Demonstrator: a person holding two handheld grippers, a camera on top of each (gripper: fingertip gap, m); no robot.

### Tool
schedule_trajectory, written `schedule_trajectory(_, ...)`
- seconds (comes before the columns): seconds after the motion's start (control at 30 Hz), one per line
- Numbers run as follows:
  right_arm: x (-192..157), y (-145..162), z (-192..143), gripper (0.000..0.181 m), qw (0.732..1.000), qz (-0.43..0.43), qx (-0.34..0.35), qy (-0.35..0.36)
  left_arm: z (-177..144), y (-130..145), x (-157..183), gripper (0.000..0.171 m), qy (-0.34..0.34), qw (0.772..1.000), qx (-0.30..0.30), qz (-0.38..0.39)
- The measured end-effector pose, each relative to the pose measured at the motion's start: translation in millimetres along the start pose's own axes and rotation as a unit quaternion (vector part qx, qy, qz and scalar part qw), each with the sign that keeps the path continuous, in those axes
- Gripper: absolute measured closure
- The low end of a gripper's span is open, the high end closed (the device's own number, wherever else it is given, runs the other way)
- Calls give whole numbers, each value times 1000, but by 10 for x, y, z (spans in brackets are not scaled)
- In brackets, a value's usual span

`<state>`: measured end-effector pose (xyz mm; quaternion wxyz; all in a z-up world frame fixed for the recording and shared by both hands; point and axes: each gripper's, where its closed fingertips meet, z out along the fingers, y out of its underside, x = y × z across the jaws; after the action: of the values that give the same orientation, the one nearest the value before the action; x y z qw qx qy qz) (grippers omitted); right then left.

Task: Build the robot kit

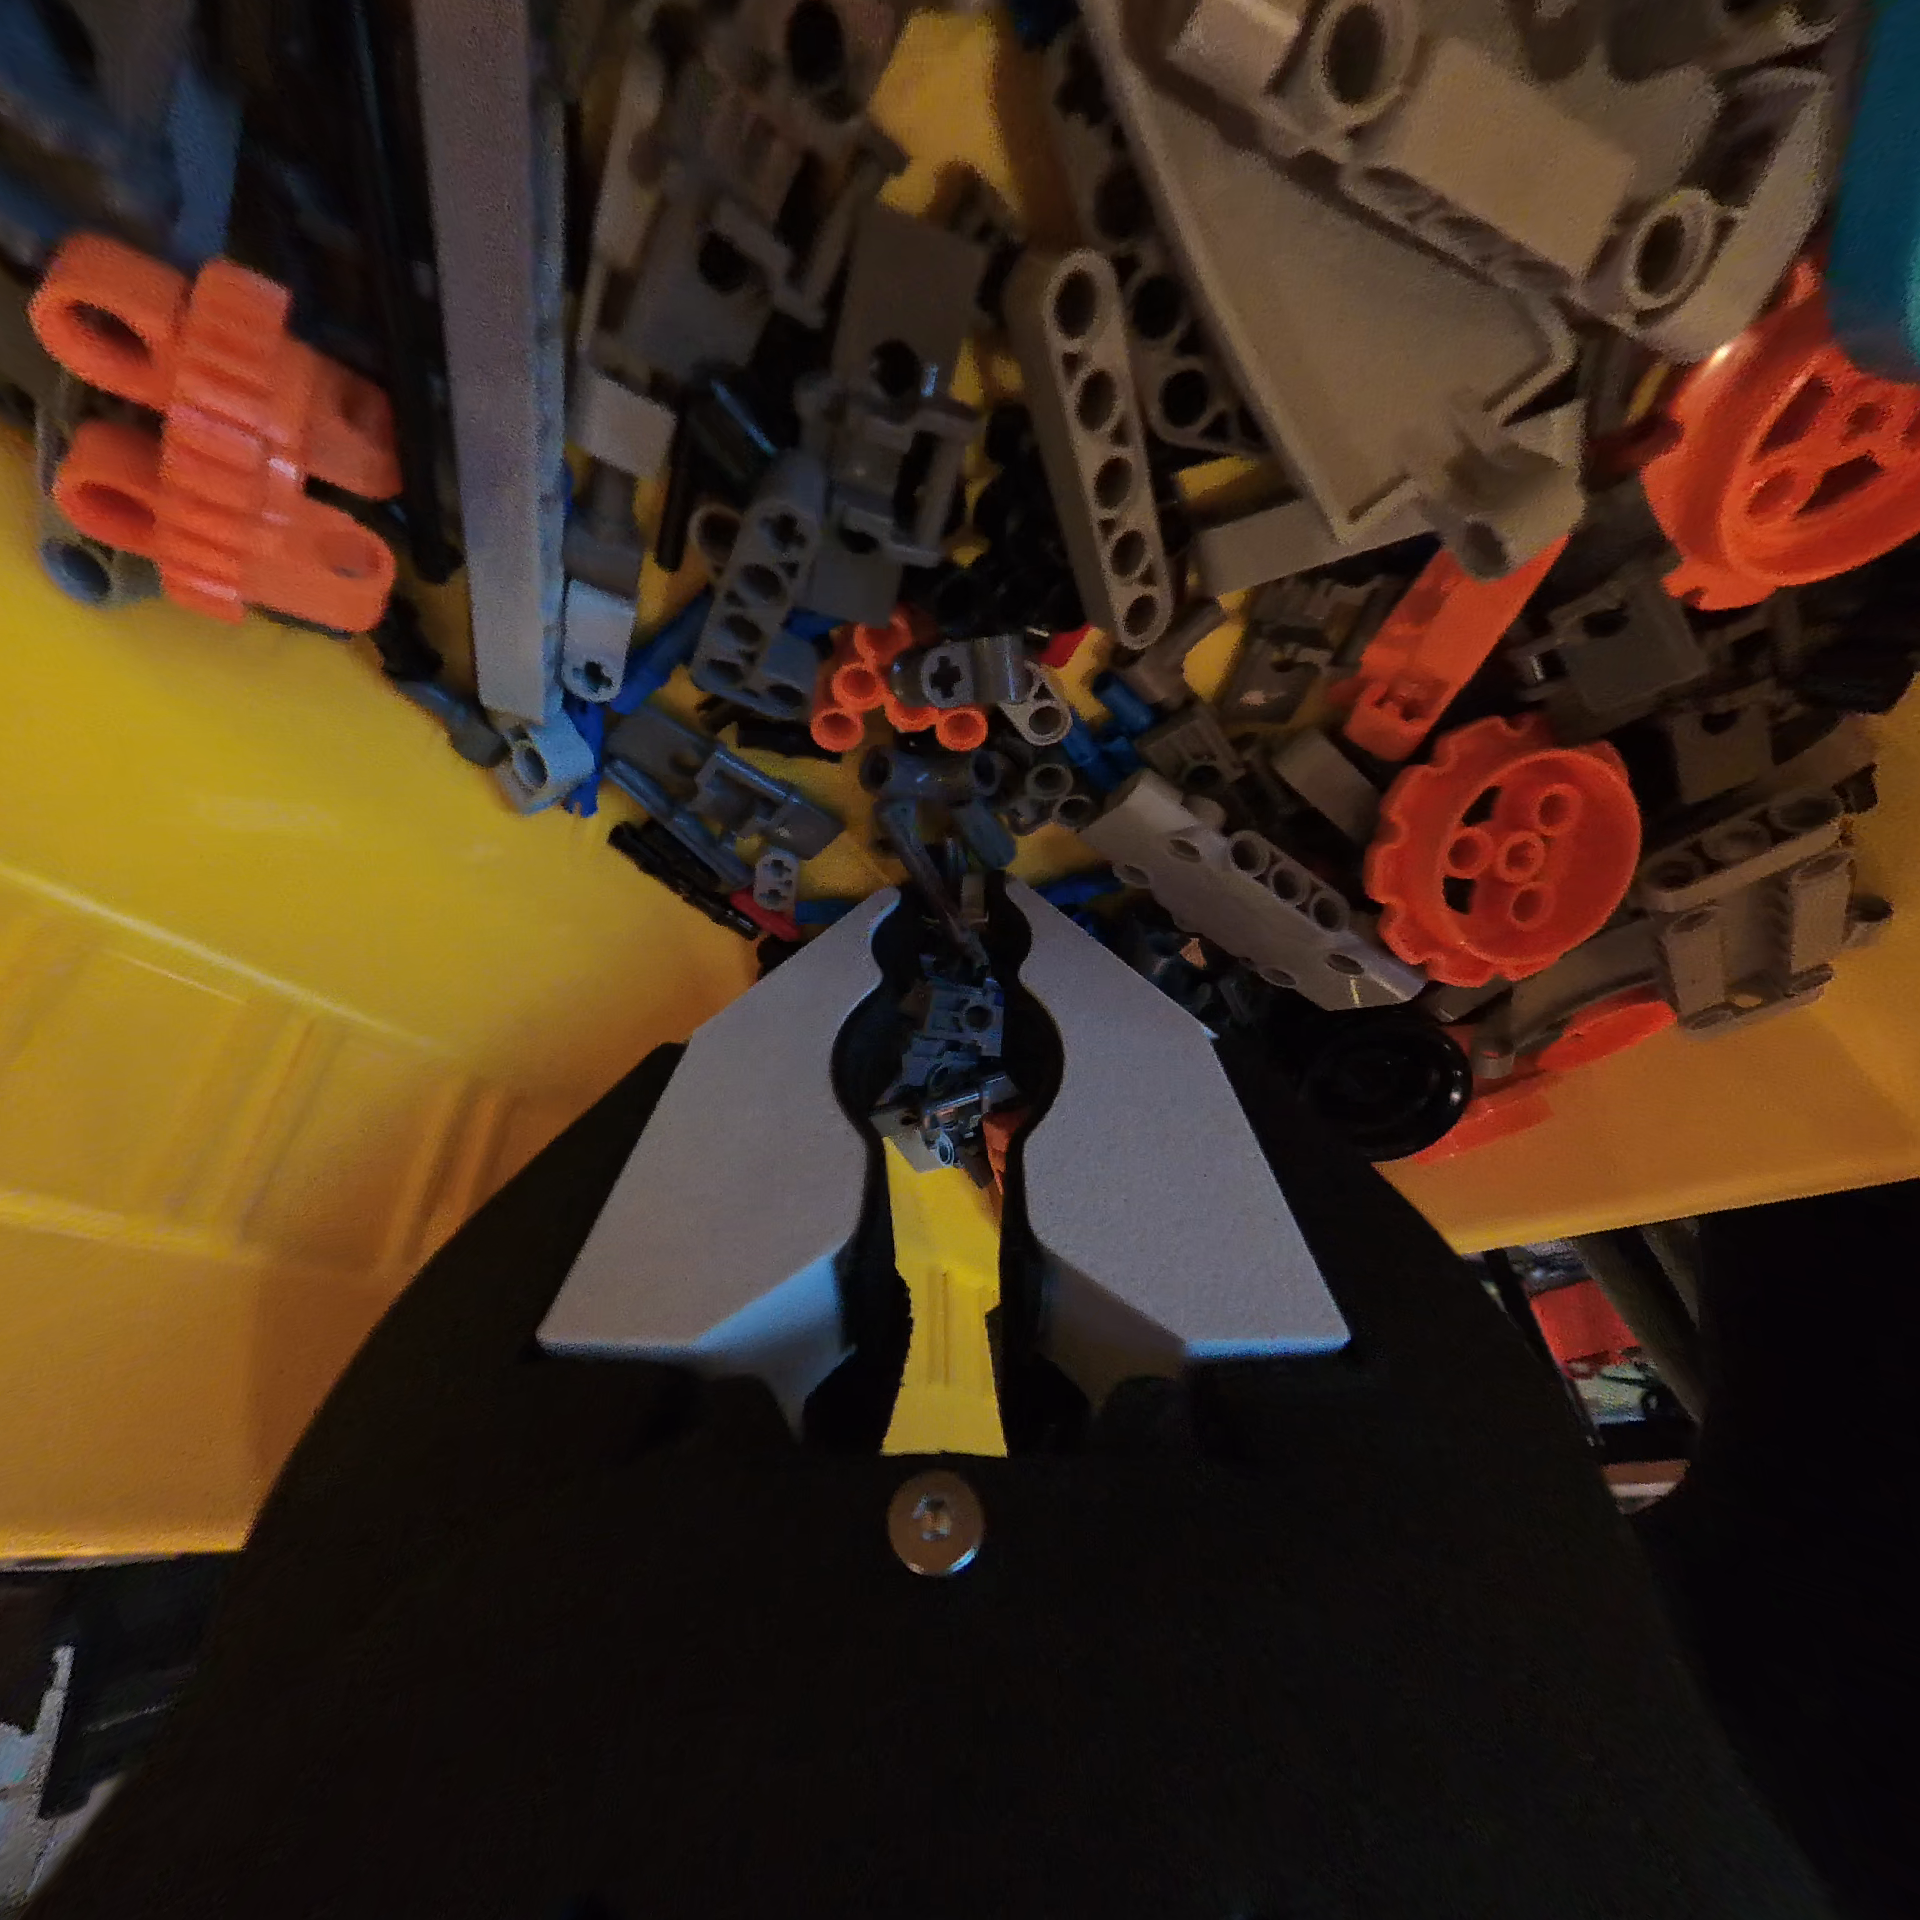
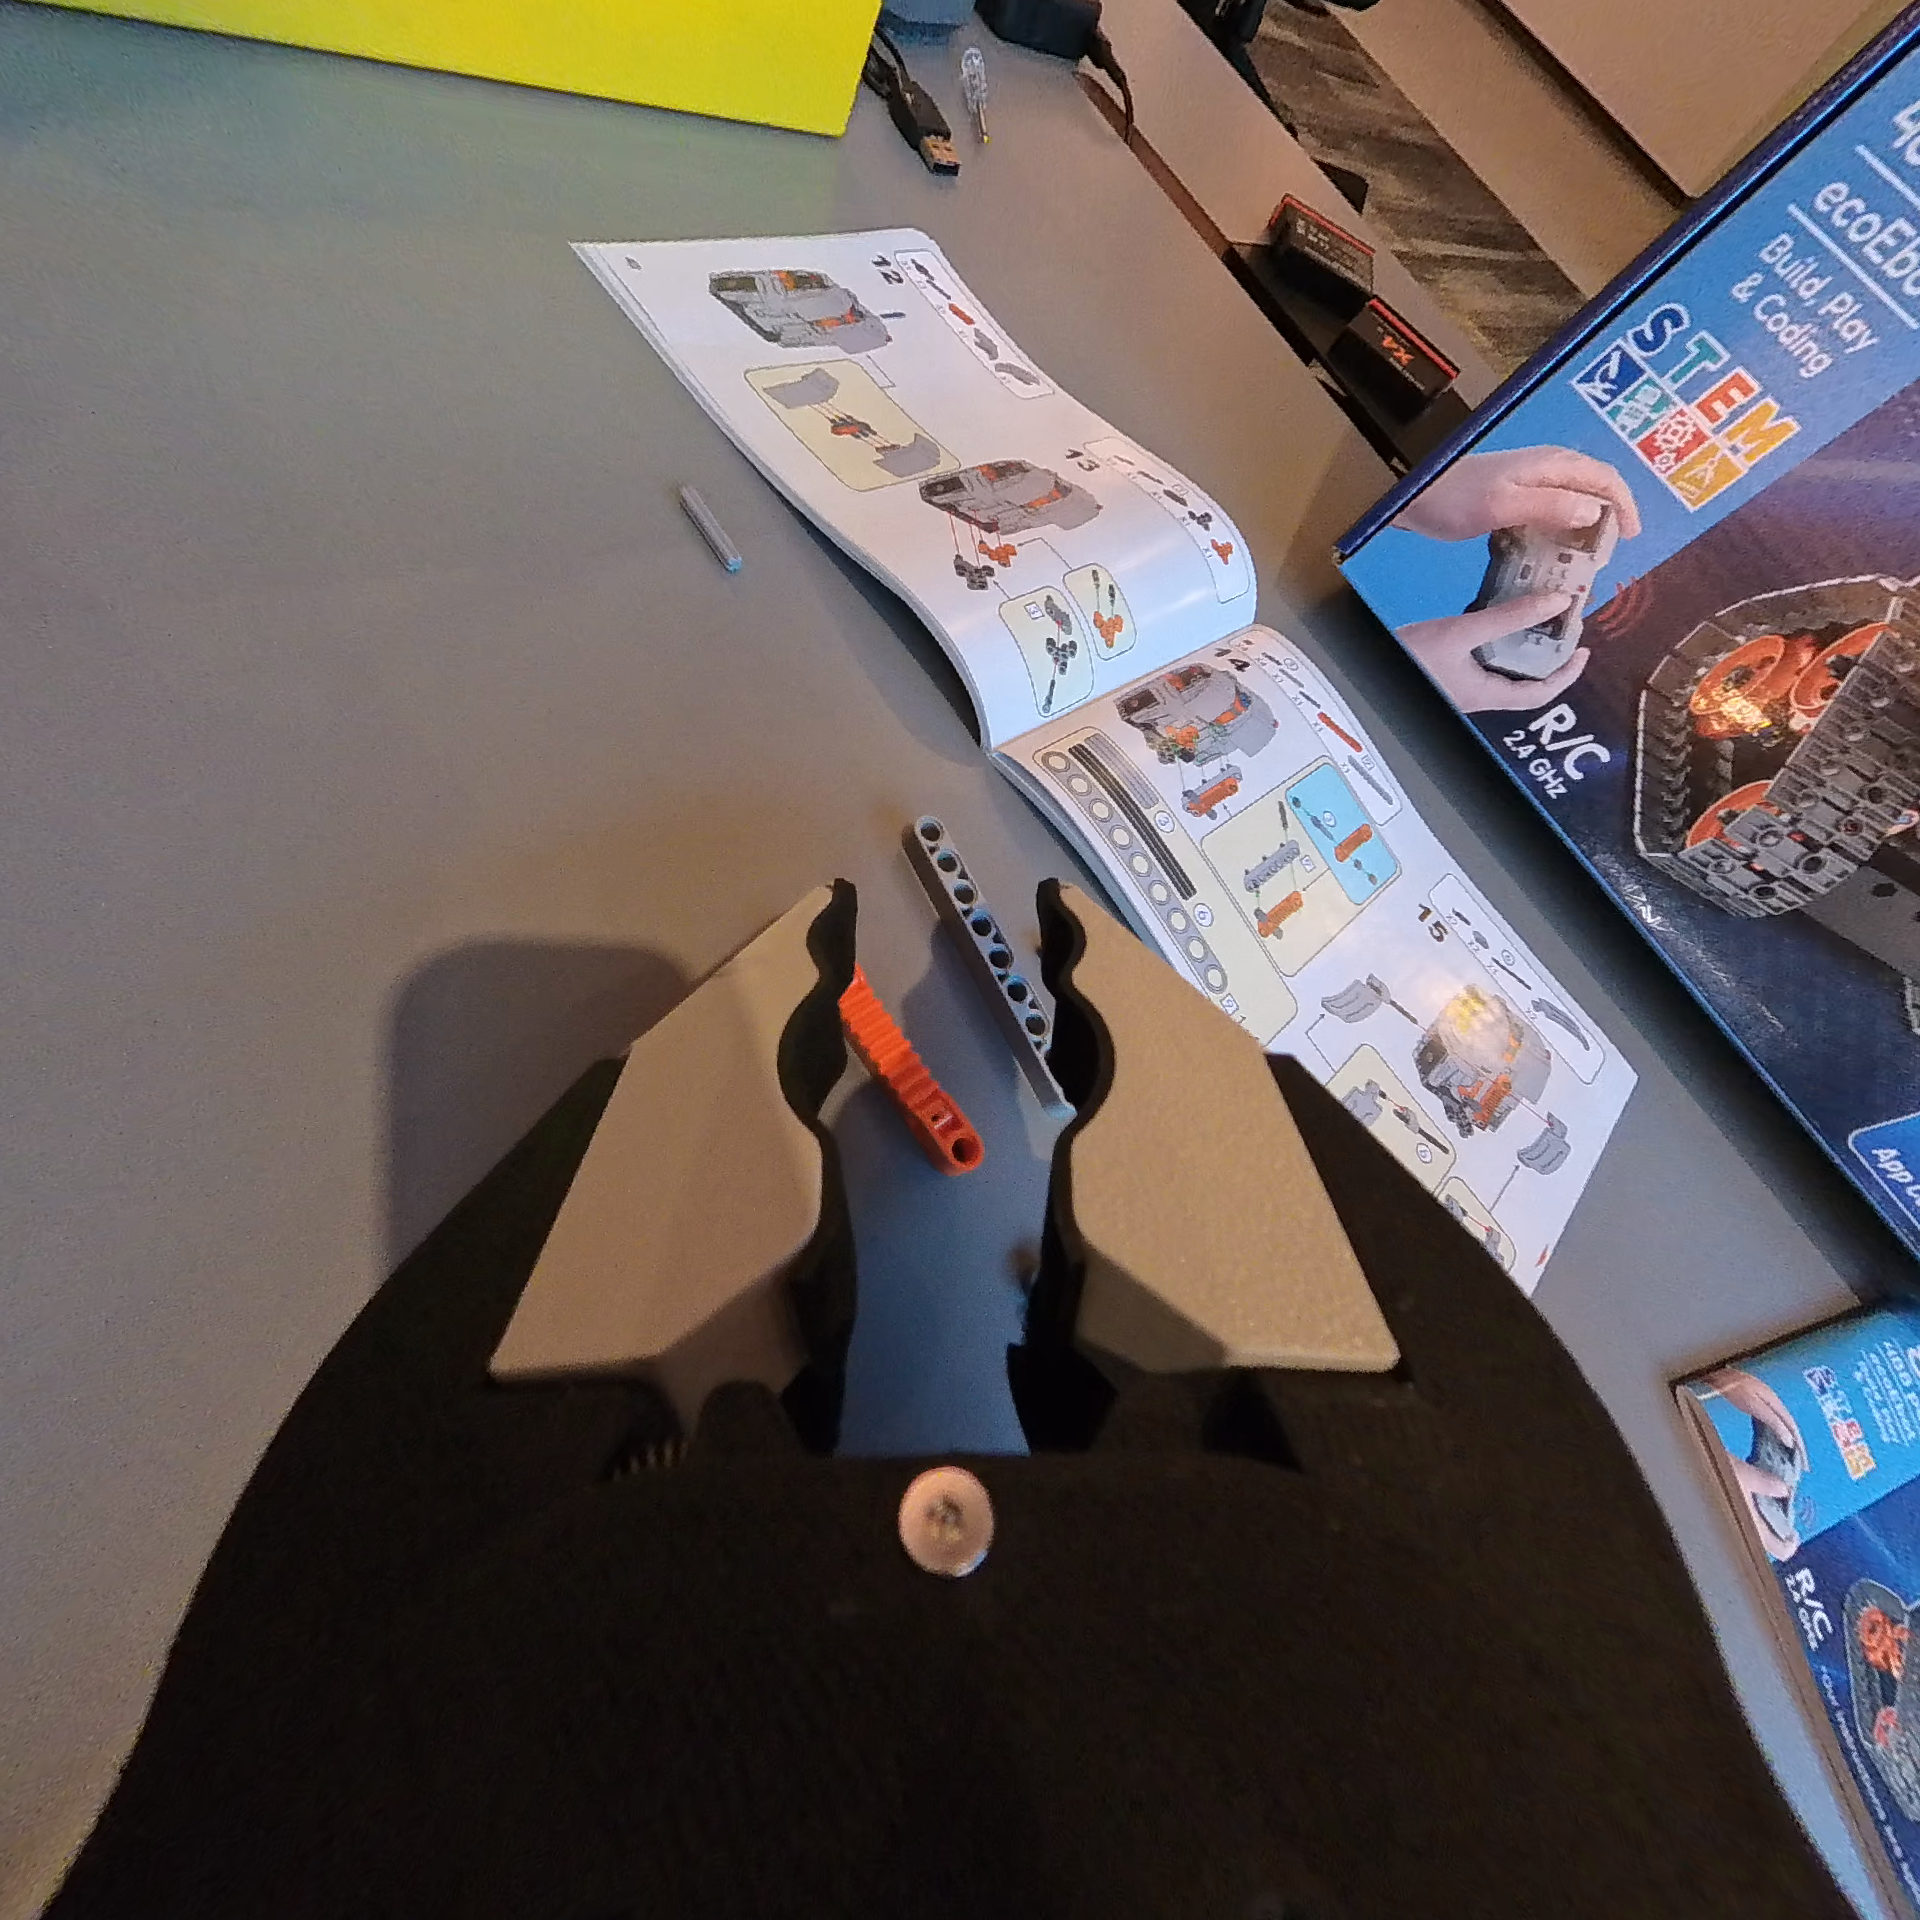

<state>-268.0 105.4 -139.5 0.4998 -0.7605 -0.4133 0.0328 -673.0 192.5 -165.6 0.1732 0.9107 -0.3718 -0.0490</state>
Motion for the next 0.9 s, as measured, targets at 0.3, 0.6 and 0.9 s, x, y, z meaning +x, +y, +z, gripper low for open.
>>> schedule_trajectory(0.3, -16, 34, 17, 149, 1000, -4, -9, -4, -328, -286, -161, 167, -5, 997, 83, -8)
schedule_trajectory(0.6, -16, 42, 21, 149, 1000, -7, -12, -3, -530, -513, -161, 132, -7, 987, 162, 0)
schedule_trajectory(0.9, -16, 52, 24, 150, 1000, -10, -14, -2, -256, 139, -57, 127, 2, 998, 38, -51)
